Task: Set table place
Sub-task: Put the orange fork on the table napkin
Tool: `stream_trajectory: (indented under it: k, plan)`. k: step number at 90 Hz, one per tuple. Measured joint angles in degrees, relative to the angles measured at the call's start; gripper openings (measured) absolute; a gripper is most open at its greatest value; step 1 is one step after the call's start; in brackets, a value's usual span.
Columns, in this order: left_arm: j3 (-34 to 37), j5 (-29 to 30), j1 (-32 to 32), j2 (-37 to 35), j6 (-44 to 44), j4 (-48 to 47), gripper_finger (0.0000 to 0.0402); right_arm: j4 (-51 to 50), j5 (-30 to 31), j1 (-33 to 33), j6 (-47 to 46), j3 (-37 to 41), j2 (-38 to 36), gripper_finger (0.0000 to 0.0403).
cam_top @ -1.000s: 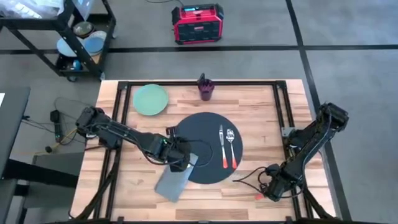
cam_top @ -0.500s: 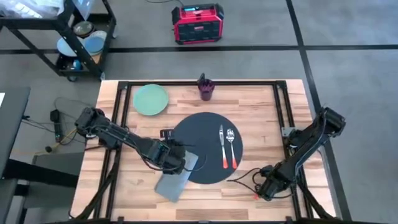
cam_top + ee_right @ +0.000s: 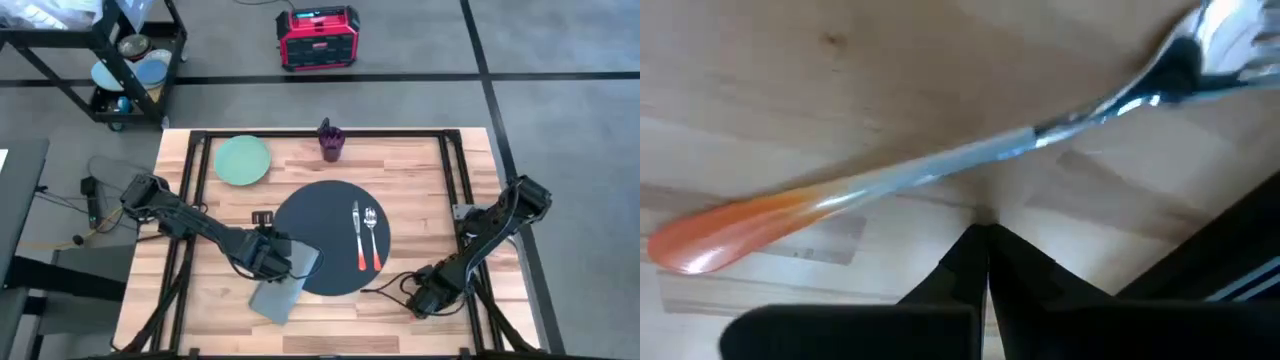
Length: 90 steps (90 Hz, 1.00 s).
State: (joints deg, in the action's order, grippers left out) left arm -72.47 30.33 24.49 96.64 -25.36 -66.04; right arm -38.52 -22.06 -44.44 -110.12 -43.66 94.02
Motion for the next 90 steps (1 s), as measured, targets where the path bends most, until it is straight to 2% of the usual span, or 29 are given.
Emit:
stream_trajectory:
  k: [41, 90]
  plan:
    - [0.0, 0.0, -0.02, 0.0, -0.5, -0.03, 0.0102, -2.66, 2.32, 8.99, 12.48, 0.11, -0.07, 0.0]
    - [0.0, 0.0, -0.02, 0.0, -0.7, -0.05, 0.0102, -3.65, 4.11, 14.67, 21.94, 0.15, -0.04, 0.0]
